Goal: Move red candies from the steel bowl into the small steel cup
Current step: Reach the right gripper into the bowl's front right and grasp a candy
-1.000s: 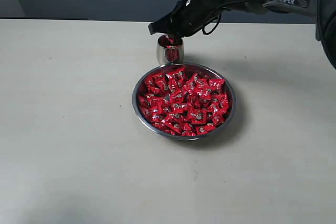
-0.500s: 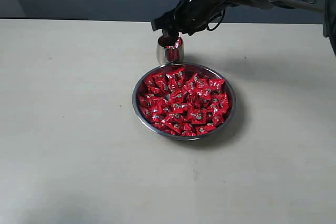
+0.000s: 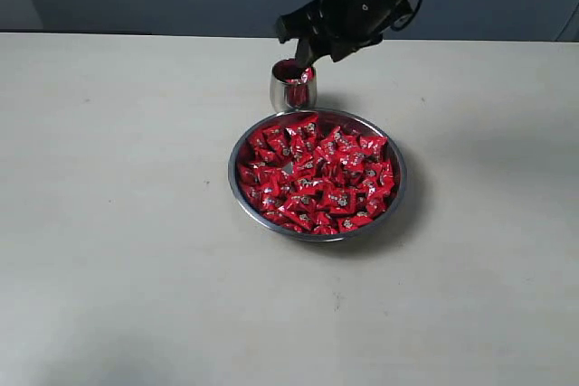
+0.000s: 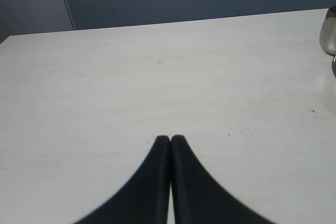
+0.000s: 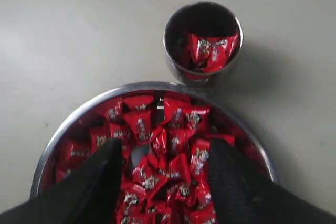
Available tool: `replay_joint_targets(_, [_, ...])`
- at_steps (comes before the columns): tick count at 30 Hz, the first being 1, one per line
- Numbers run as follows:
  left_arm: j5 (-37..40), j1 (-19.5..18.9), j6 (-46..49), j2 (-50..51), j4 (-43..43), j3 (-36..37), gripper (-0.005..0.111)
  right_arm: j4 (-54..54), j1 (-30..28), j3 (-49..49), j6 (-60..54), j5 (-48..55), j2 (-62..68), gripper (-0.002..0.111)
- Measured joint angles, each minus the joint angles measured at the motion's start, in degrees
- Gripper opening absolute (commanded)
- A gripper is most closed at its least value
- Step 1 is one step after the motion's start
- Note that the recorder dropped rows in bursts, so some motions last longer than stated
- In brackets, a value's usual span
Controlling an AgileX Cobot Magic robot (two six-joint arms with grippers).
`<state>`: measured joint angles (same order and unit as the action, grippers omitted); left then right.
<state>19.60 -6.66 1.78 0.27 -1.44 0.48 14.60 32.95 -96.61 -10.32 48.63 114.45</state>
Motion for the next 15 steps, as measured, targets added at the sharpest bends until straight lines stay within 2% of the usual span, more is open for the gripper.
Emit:
replay_joint_targets(11, [0.0,0.0,0.0,0.0,0.0,0.0,0.0,0.1,0.0,21.6,-1.5,-8.8,-12.0,0.049])
replay_joint_targets(15, [0.0,0.0,0.0,0.0,0.0,0.0,0.0,4.9,0.0,28.8,-8.6,-13.1,-14.2,0.049])
